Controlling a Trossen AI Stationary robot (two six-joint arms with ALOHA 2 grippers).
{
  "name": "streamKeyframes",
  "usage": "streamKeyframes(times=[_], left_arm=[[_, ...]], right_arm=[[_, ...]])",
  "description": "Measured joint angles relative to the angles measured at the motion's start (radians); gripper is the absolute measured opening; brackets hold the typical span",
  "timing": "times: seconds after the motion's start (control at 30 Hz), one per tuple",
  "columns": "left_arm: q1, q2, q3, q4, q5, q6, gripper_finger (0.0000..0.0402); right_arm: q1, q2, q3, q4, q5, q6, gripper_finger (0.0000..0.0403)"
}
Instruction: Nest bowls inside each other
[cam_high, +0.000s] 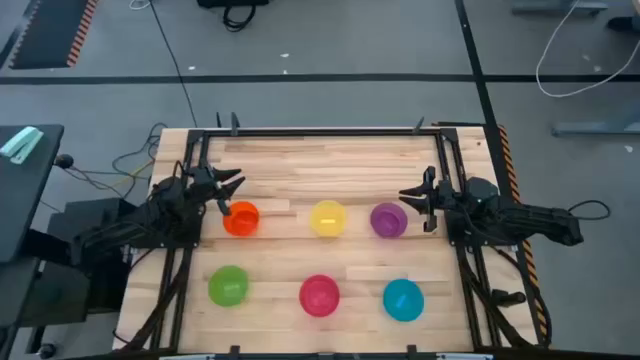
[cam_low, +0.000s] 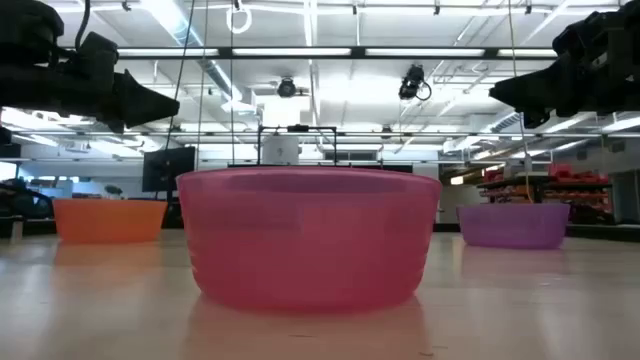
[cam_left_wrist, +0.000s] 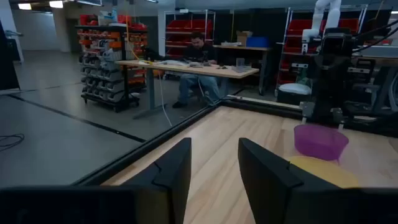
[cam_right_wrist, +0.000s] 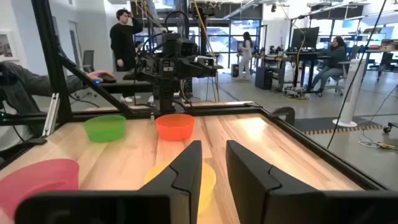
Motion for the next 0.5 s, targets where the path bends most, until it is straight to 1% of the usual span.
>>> streamKeyframes(times=[0.5], left_arm=[[0.000,0.000,0.000,0.000,0.000,0.000,0.0149]], right_arm=[[0.000,0.000,0.000,0.000,0.000,0.000,0.0081]])
